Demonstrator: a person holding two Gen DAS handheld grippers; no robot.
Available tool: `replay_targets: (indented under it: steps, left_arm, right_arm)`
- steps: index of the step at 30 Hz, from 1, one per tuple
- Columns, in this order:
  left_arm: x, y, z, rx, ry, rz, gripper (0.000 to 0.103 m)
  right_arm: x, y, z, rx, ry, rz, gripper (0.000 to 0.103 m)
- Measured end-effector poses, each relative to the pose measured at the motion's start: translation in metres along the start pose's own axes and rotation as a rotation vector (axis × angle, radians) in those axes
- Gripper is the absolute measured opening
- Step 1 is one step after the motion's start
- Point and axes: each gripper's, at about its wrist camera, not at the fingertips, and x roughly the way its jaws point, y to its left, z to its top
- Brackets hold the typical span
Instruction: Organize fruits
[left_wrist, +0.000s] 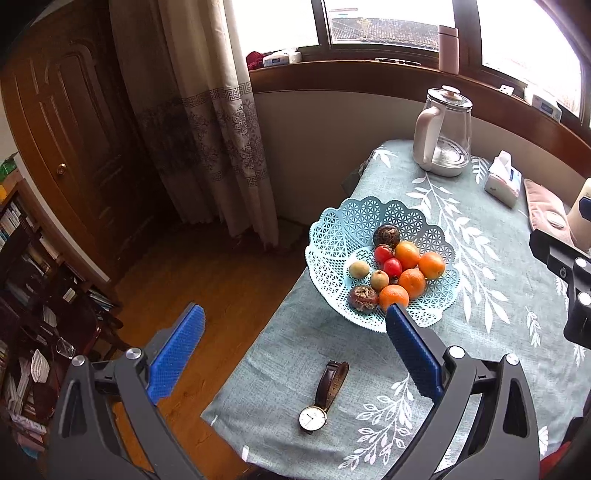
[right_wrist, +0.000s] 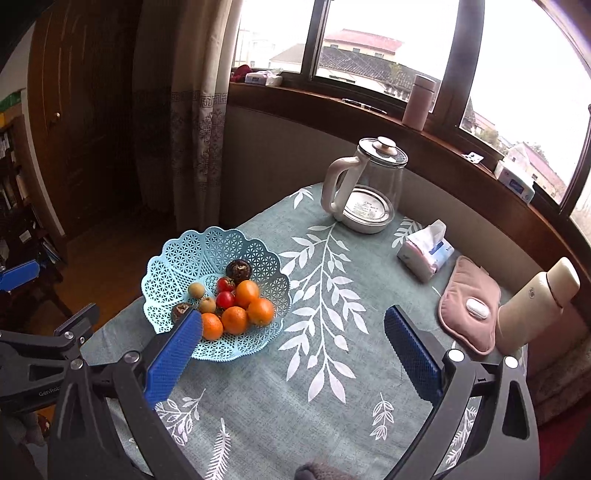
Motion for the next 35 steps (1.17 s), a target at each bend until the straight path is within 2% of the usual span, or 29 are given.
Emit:
replay_targets:
  steps: [11, 16, 22, 27, 35]
  left_arm:
    - [-0.012, -0.002, -0.016, -0.03, 0.021, 0.046, 0.1]
    - [-0.019, 0.0, -0.023, -0.038, 0.029, 0.069, 0.1]
    - [-0.025, 0.002, -0.028, -0.05, 0.037, 0.083, 0.1]
    - [-0.025, -0.009, -0.026, -0.028, 0.042, 0.065, 0.1]
    - [-0.01, -0.044, -0.022, 0.048, 0.082, -0.019, 0.1]
  right_arm:
    - [0.01, 0.009, -0.013, -0.064, 0.061, 0.06, 0.098]
    - [0.012, 0.012, -0.019, -0.064, 0.049, 0.105, 0.098]
    - [0.01, 0.015, -0.025, -0.082, 0.058, 0.111, 0.098]
    - [0.009, 0.008, -0.027, -0.077, 0.07, 0.108, 0.098]
    - [0.016, -0.027, -0.039, 0.0, 0.123, 0.054, 0.098]
